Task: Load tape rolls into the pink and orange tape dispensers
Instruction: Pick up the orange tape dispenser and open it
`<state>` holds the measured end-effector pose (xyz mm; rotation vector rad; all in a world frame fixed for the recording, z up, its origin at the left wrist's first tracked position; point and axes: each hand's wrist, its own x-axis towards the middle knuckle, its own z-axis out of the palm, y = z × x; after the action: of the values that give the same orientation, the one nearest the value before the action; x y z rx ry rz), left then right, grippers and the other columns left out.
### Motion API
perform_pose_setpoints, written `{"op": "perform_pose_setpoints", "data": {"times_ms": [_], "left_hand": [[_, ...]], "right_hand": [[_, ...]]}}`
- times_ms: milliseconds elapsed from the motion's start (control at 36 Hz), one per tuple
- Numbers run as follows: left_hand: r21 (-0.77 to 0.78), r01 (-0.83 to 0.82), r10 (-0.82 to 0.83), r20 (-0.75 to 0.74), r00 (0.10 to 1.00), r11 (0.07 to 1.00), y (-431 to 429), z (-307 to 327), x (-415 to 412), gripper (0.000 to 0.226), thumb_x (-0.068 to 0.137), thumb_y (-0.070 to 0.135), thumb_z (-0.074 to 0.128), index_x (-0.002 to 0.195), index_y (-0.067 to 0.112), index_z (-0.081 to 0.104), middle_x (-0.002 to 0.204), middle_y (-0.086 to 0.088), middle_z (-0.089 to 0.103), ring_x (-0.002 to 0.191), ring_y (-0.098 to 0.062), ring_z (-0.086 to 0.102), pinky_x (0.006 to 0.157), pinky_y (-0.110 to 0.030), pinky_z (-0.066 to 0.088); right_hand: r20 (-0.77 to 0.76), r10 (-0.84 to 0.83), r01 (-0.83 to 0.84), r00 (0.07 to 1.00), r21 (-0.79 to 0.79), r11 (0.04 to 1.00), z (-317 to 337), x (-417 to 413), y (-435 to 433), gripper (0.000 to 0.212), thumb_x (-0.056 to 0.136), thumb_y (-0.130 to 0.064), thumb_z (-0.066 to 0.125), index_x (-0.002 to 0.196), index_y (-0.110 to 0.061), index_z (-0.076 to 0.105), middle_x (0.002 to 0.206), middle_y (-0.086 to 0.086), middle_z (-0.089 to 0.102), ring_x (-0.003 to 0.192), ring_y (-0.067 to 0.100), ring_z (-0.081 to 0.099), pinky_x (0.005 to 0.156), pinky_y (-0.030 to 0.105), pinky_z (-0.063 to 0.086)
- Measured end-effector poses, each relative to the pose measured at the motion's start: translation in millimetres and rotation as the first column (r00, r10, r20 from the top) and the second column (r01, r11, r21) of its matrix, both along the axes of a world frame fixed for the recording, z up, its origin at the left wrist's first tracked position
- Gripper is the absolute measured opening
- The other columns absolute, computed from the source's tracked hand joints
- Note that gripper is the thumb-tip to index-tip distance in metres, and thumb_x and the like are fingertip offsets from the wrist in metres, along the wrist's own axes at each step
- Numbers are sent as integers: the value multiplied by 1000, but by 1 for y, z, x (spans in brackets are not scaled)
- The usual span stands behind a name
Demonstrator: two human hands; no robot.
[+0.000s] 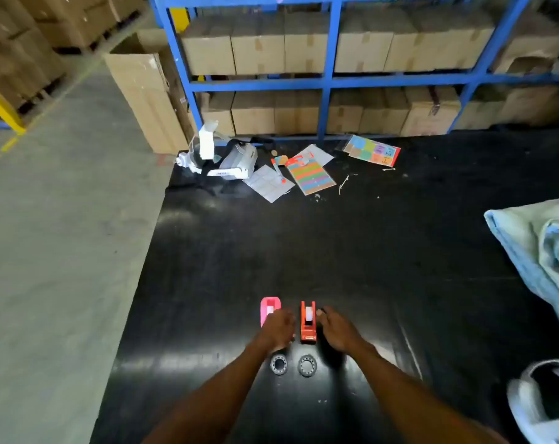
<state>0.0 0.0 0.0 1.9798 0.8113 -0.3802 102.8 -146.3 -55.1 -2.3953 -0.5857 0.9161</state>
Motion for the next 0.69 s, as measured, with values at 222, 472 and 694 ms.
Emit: {"op": "perform_pose_setpoints", "data": {"times_ms": [222,472,694], "left_hand": [[27,126,-127,29,992,992,-22,3,20,31,102,8,44,127,-4,57,125,-21,65,115,-35,62,88,-26,43],[0,-76,76,92,993,997,-16,-11,14,33,107,24,34,105,6,62,97,-8,66,88,-22,62,71,-22,37],[-172,-179,220,262,940,969,-23,17,-4,33,102,38,47,130,20,43,102,2,65,96,-17,66,81,-22,52]], "right_hand": [[-123,-109,115,986,46,992,-19,-9,14,77,91,-74,8,153,-34,31,158,4,34,144,20,34,118,32,23],[-239,-231,280,943,193,940,2,-18,22,46,92,-74,25,122,-44,44,120,2,69,104,20,67,94,40,52],[-257,-159,247,953,358,900,44,-24,23,33,104,-49,33,136,-46,36,127,-14,58,110,10,63,99,33,49]]}}
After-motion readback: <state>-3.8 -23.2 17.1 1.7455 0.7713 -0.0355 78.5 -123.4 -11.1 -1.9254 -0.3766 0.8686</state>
